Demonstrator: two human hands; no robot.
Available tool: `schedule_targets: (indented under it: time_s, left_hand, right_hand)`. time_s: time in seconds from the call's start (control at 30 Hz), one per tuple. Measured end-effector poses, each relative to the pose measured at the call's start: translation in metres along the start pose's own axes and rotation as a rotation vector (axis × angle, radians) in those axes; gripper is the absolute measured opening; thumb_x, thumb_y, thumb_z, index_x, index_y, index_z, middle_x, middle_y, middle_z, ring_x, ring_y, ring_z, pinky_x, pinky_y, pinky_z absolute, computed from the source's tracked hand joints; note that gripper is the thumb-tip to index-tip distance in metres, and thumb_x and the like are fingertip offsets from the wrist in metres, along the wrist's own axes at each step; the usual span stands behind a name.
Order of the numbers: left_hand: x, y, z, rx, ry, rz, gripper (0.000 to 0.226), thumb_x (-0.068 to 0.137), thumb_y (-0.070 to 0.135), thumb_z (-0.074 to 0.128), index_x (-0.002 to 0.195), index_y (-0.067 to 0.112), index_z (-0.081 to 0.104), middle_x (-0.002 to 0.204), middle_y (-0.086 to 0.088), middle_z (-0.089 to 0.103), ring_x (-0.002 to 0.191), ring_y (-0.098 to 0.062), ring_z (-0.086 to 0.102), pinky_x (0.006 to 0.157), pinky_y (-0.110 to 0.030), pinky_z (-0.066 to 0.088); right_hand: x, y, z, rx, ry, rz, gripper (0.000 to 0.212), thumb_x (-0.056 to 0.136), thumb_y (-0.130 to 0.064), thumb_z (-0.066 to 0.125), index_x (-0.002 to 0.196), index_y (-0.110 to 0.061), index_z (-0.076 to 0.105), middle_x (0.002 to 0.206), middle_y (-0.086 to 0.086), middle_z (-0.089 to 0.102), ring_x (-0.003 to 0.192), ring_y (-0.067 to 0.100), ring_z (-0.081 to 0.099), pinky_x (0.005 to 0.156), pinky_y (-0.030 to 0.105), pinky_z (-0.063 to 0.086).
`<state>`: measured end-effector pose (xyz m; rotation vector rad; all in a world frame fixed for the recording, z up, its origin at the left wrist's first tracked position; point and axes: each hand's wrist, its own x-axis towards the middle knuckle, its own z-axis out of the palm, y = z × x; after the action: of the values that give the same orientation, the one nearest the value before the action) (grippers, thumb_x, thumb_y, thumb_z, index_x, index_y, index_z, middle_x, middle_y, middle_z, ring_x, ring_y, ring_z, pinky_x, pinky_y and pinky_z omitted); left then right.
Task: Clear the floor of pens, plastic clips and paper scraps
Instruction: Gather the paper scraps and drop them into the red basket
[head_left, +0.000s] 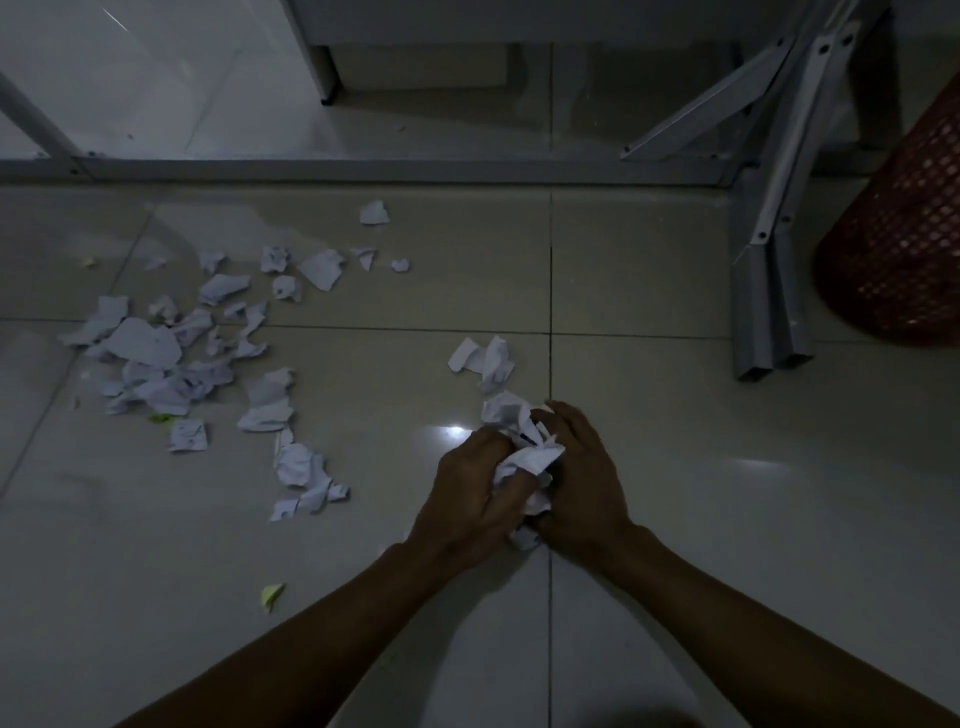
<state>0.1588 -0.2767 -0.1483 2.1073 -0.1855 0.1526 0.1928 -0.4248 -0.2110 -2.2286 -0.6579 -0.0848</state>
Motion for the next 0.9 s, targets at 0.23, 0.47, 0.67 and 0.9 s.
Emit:
schedule_targets:
  time_s: [0.23,0.47,0.67,0.9]
  left_hand:
    - [0.006,-0.001,0.0,0.012,0.252,-0.131,0.024,0.09,0.03,0.055,0.083,0.007,0.051,0.075,-0.004,0.052,0.067,0.0,0.049,0.063,-0.008,0.036]
    - [0.034,-0.015,-0.02,0.13,0.239,-0.122,0.026,0.085,0.022,0.062,0.105,0.007,0.055,0.094,-0.003,0.056,0.078,-0.004,0.049,0.069,-0.006,0.038]
    - [0.075,-0.031,-0.029,0.606,-0.061,-0.087,0.076,0.079,0.069,0.045,0.143,0.03,0.037,0.148,-0.012,0.028,0.125,-0.036,0.036,0.091,-0.048,0.043]
    - [0.076,-0.054,0.0,0.639,-0.122,0.14,0.031,0.087,0.039,0.054,0.102,0.014,0.063,0.122,-0.013,0.058,0.112,-0.037,0.05,0.094,-0.055,0.037]
  right_hand:
    - [0.006,-0.011,0.0,-0.212,0.16,-0.137,0.018,0.075,-0.026,0.063,0.086,-0.013,0.068,0.081,0.007,0.065,0.072,0.026,0.052,0.063,0.034,0.042]
    - [0.004,-0.008,-0.01,0.006,0.226,-0.168,0.043,0.083,-0.05,0.064,0.064,-0.018,0.042,0.059,0.004,0.048,0.058,0.018,0.039,0.051,0.027,0.027]
    - [0.006,-0.011,-0.03,0.373,0.263,-0.025,0.036,0.085,-0.025,0.06,0.061,-0.025,0.034,0.054,0.0,0.037,0.051,0.014,0.03,0.047,0.03,0.032]
    - [0.009,0.009,-0.051,0.502,0.251,0.218,0.054,0.053,0.039,0.06,0.043,-0.007,0.035,0.047,0.008,0.032,0.044,0.021,0.03,0.04,0.035,0.025]
